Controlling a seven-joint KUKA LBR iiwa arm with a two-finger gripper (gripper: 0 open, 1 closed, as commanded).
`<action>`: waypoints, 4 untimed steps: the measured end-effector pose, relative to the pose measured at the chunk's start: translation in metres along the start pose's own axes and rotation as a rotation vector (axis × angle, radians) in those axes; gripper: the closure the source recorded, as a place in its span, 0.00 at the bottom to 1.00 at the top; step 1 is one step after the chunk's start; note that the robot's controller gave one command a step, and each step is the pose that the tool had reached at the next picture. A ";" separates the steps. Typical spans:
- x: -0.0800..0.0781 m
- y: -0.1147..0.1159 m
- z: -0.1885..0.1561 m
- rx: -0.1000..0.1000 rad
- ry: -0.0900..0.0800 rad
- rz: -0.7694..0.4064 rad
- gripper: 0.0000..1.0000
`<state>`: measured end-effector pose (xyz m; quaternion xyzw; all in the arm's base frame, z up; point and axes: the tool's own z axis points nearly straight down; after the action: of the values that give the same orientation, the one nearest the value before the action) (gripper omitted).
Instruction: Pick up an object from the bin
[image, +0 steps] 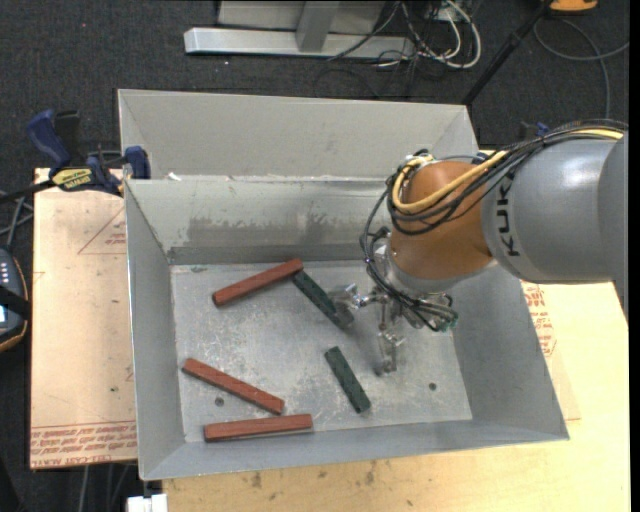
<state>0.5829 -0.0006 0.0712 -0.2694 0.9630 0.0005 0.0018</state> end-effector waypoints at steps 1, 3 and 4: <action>0.000 0.000 0.000 0.000 0.000 0.000 0.00; 0.032 0.054 0.000 -0.003 0.004 -0.054 1.00; 0.032 0.054 0.000 -0.003 0.004 -0.054 1.00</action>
Offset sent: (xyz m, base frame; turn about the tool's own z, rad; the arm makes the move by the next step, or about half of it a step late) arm -0.0535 0.0461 0.0096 -0.1140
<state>0.5278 0.0295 0.0707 -0.2953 0.9554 0.0013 -0.0004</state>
